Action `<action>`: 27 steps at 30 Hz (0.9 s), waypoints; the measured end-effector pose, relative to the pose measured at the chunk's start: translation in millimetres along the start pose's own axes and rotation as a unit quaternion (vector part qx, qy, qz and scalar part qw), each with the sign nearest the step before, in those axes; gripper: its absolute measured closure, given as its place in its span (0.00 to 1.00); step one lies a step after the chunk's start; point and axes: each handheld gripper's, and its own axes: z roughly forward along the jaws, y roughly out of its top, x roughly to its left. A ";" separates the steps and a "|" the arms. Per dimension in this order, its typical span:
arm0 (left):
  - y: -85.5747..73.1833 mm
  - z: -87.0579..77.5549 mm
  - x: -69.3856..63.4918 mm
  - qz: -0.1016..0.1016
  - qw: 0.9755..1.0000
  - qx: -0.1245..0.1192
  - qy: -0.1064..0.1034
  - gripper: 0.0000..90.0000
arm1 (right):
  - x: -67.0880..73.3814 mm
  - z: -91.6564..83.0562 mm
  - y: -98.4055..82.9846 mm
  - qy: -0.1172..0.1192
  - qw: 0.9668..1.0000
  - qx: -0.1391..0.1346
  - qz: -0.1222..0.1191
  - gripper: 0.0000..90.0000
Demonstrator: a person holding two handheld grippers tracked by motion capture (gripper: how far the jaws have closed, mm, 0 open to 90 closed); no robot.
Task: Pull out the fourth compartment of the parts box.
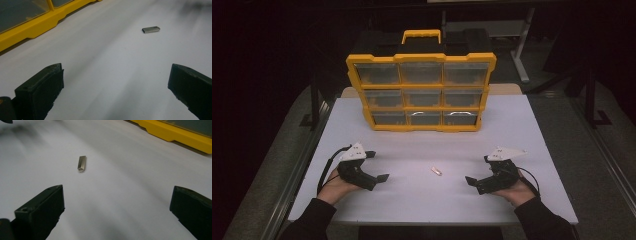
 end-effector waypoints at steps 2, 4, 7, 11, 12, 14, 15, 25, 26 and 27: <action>0.0 -0.6 -0.6 0.000 1.000 -0.001 0.000 0.00 | 1.2 -0.2 0.6 -0.002 1.000 -0.002 0.001 0.00; 0.6 -0.7 -0.3 0.002 1.000 -0.003 0.000 0.00 | 1.7 -0.3 1.0 -0.002 1.000 -0.004 -0.002 0.00; 0.8 -0.4 -0.4 0.002 1.000 -0.004 0.001 0.00 | 1.7 -0.1 1.2 0.001 1.000 -0.002 0.000 0.00; 3.6 0.5 0.4 0.003 1.000 -0.007 0.003 0.00 | 1.5 -0.2 1.3 0.005 1.000 -0.003 0.000 0.00; 4.9 0.8 1.1 0.004 1.000 -0.008 0.002 0.00 | 1.4 -0.2 1.3 0.005 1.000 -0.003 0.000 0.00; 5.4 1.1 1.4 0.005 1.000 -0.008 0.002 0.00 | 1.1 -0.1 1.2 0.006 1.000 -0.004 0.000 0.00; 5.8 1.3 1.6 0.005 1.000 -0.009 0.002 0.00 | 1.2 -0.2 1.4 0.006 1.000 -0.004 0.000 0.00; 7.2 3.4 3.3 0.000 1.000 -0.009 0.000 0.00 | 2.8 0.9 2.4 0.010 1.000 -0.003 -0.005 0.00; 7.4 3.8 3.3 0.001 1.000 -0.009 0.000 0.00 | 2.8 0.9 2.4 0.010 1.000 -0.003 -0.005 0.00; 7.9 4.2 3.5 0.001 1.000 -0.009 -0.001 0.00 | 2.6 0.6 2.4 0.010 1.000 -0.003 -0.005 0.00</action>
